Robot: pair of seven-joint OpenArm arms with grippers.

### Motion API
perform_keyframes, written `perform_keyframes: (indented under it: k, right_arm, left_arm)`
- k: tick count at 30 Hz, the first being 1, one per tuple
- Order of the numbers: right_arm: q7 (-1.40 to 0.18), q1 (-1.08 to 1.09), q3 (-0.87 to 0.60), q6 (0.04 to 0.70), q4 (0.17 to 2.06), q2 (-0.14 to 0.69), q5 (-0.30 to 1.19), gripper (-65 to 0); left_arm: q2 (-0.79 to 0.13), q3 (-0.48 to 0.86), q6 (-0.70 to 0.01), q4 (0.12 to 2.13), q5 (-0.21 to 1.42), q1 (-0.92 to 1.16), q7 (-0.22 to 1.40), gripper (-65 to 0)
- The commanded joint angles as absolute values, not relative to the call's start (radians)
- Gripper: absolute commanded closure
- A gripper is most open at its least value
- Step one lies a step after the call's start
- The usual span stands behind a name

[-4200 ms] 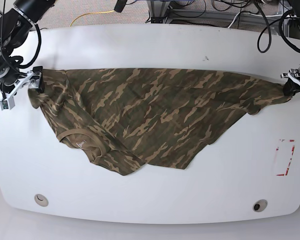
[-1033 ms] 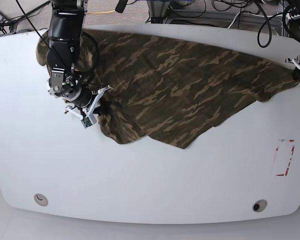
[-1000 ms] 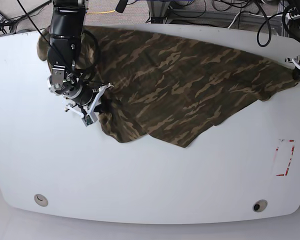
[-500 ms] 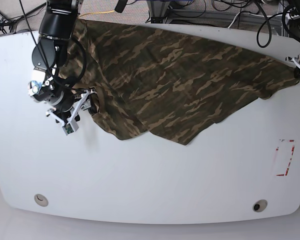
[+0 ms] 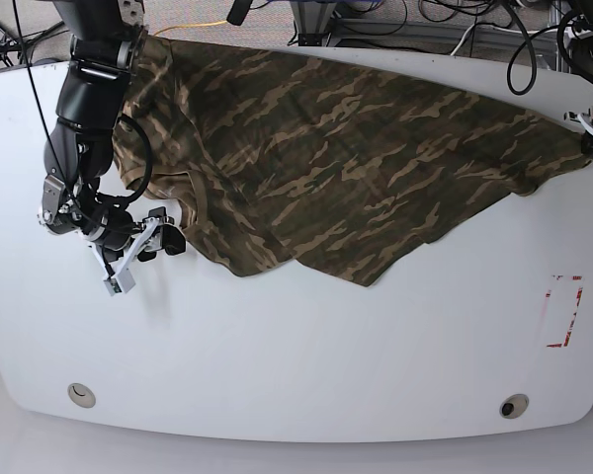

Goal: Fold the T-shirt properly
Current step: 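Lift the shirt with both grippers and swing it over the table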

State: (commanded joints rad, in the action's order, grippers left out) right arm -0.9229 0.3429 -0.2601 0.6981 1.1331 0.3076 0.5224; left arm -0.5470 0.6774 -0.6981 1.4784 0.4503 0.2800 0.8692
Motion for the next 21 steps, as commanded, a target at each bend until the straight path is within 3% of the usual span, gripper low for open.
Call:
perform_keyframes:
  k: [8, 19, 21]
  right_arm:
    - [-0.897, 0.337, -0.16, 0.698, 1.113, 0.295, 0.532, -37.9]
    - [-0.891, 0.335, -0.15, 0.698, 1.109, 0.245, 0.521, -36.9]
    - [-0.891, 0.337, -0.15, 0.698, 1.109, 0.242, 0.521, -30.9]
  left_arm:
    - [-0.545, 0.677, -0.698, 1.478, 0.45, 0.28, 0.869, -0.7]
    - [-0.545, 0.677, -0.698, 1.478, 0.45, 0.28, 0.869, -0.7]
    - [-0.545, 0.674, -0.698, 1.48, 0.45, 0.28, 0.869, -0.7]
